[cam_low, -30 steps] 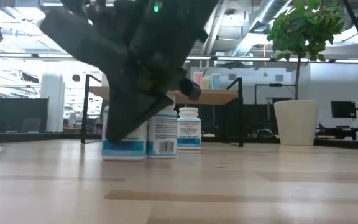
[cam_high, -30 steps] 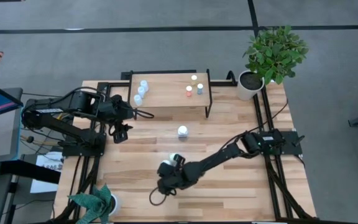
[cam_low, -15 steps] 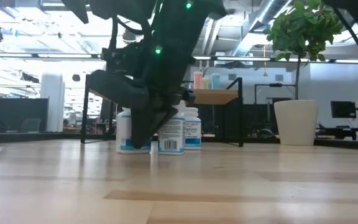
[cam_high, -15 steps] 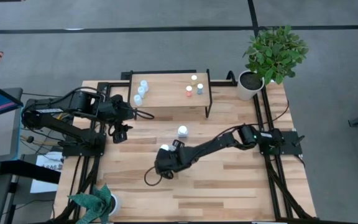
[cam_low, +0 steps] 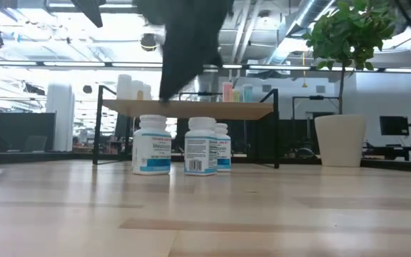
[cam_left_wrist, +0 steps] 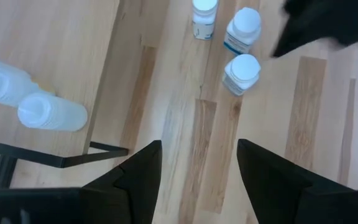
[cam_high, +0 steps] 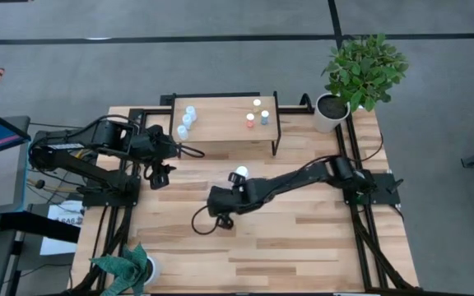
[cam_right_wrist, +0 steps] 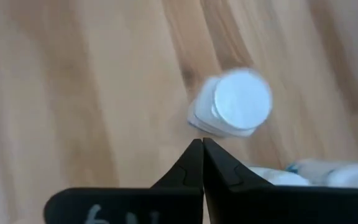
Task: Pick and place medicine bottles onto shelf by color
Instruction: Put the top white pill bottle on the shelf
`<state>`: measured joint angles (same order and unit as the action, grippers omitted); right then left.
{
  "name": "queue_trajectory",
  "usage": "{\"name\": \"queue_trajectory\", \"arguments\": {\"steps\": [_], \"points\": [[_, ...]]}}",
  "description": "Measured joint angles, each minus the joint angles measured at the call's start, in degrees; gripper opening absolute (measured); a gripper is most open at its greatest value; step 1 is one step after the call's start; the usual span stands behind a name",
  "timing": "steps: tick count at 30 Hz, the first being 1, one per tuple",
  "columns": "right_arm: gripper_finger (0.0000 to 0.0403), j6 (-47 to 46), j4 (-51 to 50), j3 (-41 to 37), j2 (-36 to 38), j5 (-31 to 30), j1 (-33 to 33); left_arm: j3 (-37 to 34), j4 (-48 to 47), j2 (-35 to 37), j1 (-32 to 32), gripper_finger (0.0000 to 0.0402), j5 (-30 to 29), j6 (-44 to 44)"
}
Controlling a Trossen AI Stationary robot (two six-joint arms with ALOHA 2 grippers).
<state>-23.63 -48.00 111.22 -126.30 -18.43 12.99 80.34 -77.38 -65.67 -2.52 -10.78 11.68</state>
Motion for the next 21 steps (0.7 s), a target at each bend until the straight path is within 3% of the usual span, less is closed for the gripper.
{"name": "queue_trajectory", "arguments": {"steps": [8, 15, 21], "points": [[0.0024, 9.6, -9.9, 0.0, 12.8, 0.5, 0.5, 0.0, -0.4, 0.0, 0.0, 0.0197, -0.3, 1.3], [0.0021, 3.8, -27.4, 0.0, 21.5, -0.1, 2.0, 0.0, -0.7, 0.0, 0.0, 0.0196, -0.4, 1.6], [0.0024, 0.8, -41.0, 0.0, 24.9, -7.6, 6.8, 0.0, -0.7, 0.0, 0.0, 0.0196, -0.7, 3.1]]}}
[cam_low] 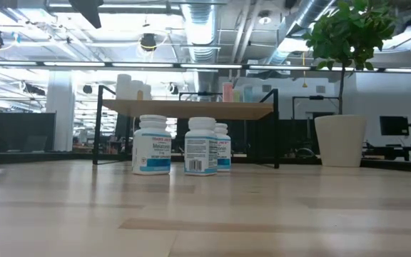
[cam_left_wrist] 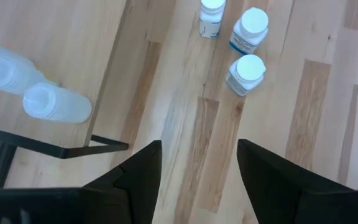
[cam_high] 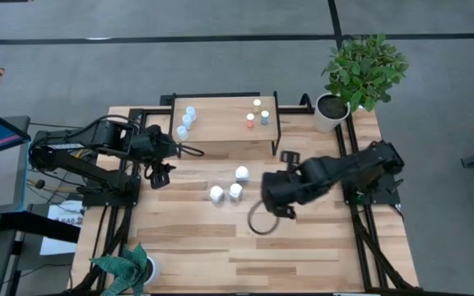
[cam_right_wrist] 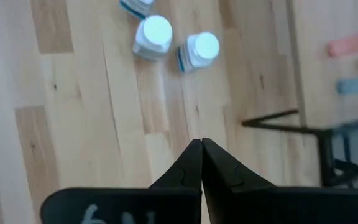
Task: Pick and place medicine bottles onto shelf by color
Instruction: Put the top white pill bottle on the shelf
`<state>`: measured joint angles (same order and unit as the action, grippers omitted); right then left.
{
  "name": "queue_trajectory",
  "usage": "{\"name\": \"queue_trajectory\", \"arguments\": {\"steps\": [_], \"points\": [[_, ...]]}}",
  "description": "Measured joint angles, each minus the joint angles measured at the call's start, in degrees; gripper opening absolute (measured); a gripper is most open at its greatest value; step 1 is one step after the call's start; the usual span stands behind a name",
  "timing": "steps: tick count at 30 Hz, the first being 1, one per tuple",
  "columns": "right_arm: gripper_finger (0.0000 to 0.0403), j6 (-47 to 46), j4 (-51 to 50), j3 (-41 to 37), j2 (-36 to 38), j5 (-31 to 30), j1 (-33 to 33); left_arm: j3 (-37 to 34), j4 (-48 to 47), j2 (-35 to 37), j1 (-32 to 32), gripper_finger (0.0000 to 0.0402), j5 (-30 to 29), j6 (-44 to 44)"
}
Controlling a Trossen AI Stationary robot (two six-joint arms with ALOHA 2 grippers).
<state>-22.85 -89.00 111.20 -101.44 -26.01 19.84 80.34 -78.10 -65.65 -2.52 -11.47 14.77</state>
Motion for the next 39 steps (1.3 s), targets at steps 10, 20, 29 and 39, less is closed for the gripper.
{"name": "queue_trajectory", "arguments": {"steps": [10, 20, 29, 39], "points": [[0.0016, -8.4, 11.1, -24.4, 21.1, -11.7, 8.8, 0.0, 0.6, 0.0, 0.0, 0.0196, -1.7, 0.5], [0.0019, -10.8, 39.8, -50.8, 36.7, 3.0, 7.2, 0.0, 3.1, 0.0, 0.0, 0.0197, -1.9, 0.9], [0.0026, -8.7, 42.8, -52.2, 32.7, 2.9, 4.3, 0.0, 3.1, 0.0, 0.0, 0.0197, -1.9, 1.0], [0.0147, -0.6, 47.1, -52.2, 26.5, 4.2, -1.1, 0.0, 3.1, 0.0, 0.0, 0.0196, -1.9, 1.0]]}}
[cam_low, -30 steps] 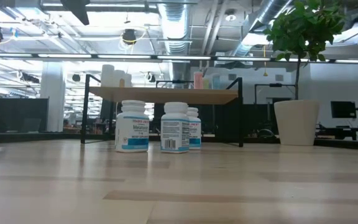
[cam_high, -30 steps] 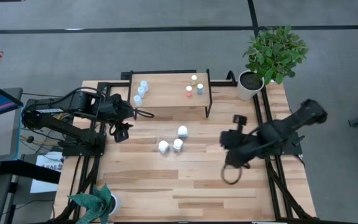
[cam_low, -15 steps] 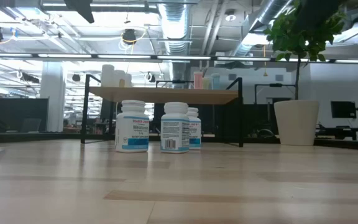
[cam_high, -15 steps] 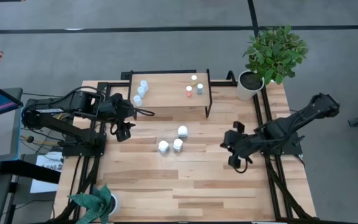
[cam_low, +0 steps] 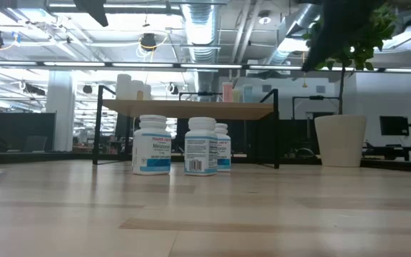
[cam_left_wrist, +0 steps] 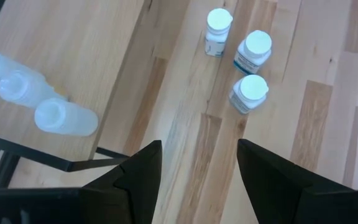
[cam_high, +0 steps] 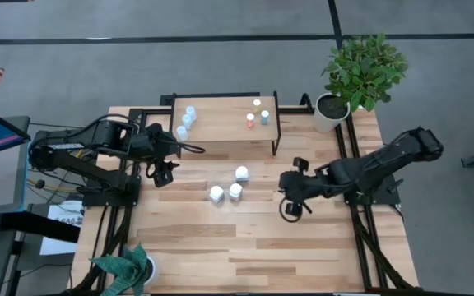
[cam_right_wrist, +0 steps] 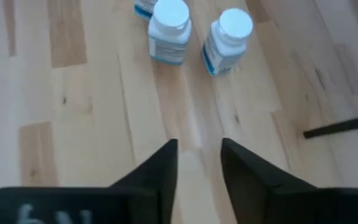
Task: Pick and place medicine bottles onto shelf by color
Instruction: Put the top white pill bottle on the shelf
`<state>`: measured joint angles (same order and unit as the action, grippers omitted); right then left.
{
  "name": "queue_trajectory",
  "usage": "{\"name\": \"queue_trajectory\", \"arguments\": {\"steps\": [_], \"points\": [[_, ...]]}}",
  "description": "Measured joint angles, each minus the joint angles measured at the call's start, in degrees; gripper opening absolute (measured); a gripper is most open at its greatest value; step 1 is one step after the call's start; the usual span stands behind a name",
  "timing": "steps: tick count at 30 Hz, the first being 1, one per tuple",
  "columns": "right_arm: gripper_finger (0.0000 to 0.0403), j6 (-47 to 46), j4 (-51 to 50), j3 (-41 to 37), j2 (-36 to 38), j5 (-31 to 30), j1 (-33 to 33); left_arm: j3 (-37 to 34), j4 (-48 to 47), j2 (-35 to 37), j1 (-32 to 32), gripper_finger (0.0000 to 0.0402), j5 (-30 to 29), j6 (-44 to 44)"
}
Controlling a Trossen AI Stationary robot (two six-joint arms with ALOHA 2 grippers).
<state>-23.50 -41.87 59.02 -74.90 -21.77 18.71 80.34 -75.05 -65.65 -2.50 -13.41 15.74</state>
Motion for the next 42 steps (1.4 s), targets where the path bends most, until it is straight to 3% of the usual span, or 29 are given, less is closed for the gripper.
{"name": "queue_trajectory", "arguments": {"steps": [8, 13, 21, 27, 36, 42], "points": [[0.0209, 6.5, 7.1, 0.1, -1.0, 1.3, -0.9, 0.0, 0.0, 0.0, 0.0, 0.0197, -0.1, 0.0], [0.0214, 4.3, 12.0, 0.1, -3.6, 0.9, -1.9, 0.0, 0.0, 0.0, 0.0, 0.0197, -0.1, 0.0], [0.0214, 11.5, 16.3, 0.0, -11.3, 1.0, -7.3, 0.0, 0.0, 0.0, 0.0, 0.0197, -0.1, 0.0], [0.0242, 19.2, 21.3, 0.1, -12.6, 4.1, -10.4, 0.0, 0.0, 0.0, 0.0, 0.0197, -0.1, 0.0], [0.0294, 19.5, 23.4, 0.3, -14.3, 5.2, -14.6, 0.0, 0.0, 0.0, 0.0, 0.0197, -0.1, 0.0], [0.0304, 23.0, 23.0, 2.1, -18.1, 5.6, -17.0, 0.0, 0.0, -0.4, 0.0, 0.0197, -0.8, 0.1]]}}
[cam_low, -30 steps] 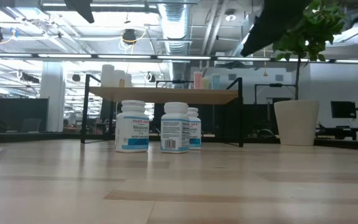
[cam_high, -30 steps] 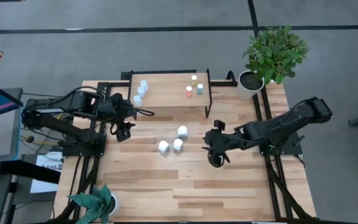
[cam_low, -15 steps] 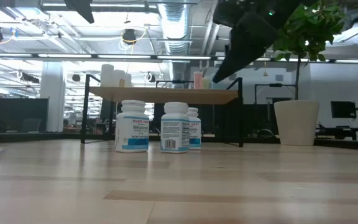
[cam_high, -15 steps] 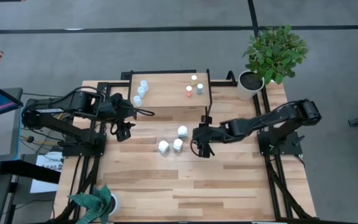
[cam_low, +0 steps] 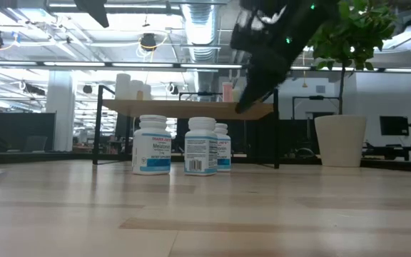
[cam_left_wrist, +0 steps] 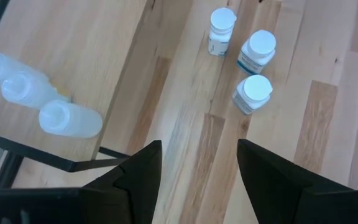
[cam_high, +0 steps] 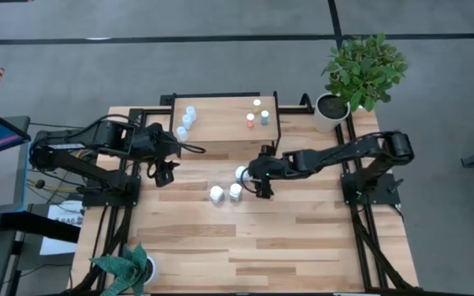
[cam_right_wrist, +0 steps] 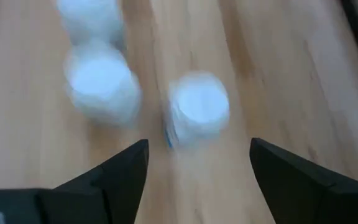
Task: Pick and place medicine bottles onto shelf by color
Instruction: Put the top white pill bottle on the shelf
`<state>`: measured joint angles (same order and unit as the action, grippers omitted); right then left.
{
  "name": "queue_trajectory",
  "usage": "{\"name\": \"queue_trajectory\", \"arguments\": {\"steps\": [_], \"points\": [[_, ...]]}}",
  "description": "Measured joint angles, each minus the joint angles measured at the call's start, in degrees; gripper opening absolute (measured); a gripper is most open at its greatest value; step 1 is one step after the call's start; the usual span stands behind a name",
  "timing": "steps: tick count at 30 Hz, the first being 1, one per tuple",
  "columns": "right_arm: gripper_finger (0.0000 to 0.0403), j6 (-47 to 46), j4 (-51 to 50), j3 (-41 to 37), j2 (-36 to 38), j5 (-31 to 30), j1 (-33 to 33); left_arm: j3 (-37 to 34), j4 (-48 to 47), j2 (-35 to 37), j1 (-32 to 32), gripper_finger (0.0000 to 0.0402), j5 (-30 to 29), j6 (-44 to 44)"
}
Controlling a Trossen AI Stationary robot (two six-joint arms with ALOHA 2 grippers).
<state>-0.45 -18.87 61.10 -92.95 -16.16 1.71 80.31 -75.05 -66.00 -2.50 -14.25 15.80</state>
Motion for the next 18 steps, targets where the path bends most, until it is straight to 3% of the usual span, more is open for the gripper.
{"name": "queue_trajectory", "arguments": {"steps": [18], "points": [[0.0307, 5.5, -3.4, 10.5, -13.5, 1.4, -3.2, 0.0, -0.3, -4.7, 0.0, 0.0197, -0.8, -0.5]]}}
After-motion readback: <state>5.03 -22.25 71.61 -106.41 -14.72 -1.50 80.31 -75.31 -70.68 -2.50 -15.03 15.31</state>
